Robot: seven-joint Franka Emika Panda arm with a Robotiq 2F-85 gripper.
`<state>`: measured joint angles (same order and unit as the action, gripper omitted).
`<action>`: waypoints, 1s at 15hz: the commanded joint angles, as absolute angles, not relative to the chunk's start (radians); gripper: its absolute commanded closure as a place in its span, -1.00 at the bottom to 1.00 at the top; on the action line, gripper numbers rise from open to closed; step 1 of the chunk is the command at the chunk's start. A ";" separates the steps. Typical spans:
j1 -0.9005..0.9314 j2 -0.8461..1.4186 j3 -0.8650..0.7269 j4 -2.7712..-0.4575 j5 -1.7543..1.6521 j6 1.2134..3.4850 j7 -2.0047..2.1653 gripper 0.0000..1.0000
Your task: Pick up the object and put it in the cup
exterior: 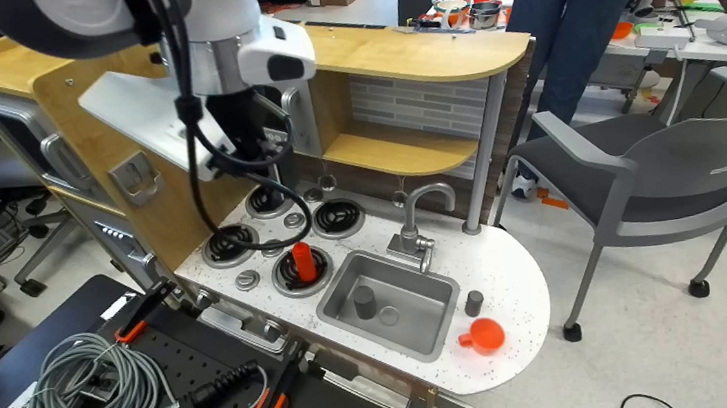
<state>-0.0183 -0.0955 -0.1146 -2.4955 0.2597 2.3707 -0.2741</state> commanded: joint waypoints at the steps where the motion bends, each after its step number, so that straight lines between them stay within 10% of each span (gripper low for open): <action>1: -0.058 0.082 -0.135 -2.394 0.280 2.478 -0.392 -1.00; 15: -0.293 0.720 -0.082 -1.844 0.118 2.617 -0.466 -1.00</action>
<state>-0.2440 0.5942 -0.0961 -1.9928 0.1822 2.6141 -0.4810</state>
